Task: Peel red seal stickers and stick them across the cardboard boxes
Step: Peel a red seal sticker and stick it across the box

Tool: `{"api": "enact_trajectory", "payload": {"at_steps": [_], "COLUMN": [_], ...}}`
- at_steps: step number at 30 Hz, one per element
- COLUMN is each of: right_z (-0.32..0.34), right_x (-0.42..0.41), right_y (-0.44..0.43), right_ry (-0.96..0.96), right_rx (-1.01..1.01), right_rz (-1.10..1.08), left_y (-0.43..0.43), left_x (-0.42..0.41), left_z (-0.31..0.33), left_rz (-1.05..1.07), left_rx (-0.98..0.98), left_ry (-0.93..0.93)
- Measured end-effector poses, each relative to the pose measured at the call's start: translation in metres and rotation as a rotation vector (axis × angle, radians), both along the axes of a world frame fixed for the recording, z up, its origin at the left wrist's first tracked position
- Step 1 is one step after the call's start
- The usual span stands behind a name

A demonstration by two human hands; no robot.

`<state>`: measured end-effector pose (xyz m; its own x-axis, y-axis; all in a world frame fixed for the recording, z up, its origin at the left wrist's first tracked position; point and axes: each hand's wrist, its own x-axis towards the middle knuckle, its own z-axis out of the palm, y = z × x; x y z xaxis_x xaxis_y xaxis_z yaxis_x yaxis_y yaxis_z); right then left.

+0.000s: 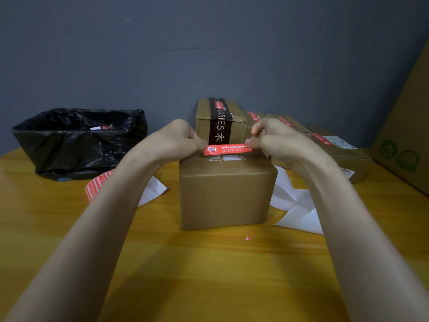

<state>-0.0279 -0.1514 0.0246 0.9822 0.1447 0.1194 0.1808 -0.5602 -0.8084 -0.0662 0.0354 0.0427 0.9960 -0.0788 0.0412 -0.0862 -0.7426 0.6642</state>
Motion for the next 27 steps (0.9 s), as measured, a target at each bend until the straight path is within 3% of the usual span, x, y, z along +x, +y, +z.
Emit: {"api": "enact_trajectory", "payload": {"at_steps": [27], "right_z": [-0.001], "right_x": [-0.004], "right_y": [0.007], "right_ry": [-0.057], "right_rx": [-0.162], "right_rz": [0.031], "left_y": [0.006], "left_x": [0.011], "left_z": [-0.008], "left_rz": [-0.005], "left_rx": [0.056], "left_ry": [0.009]}}
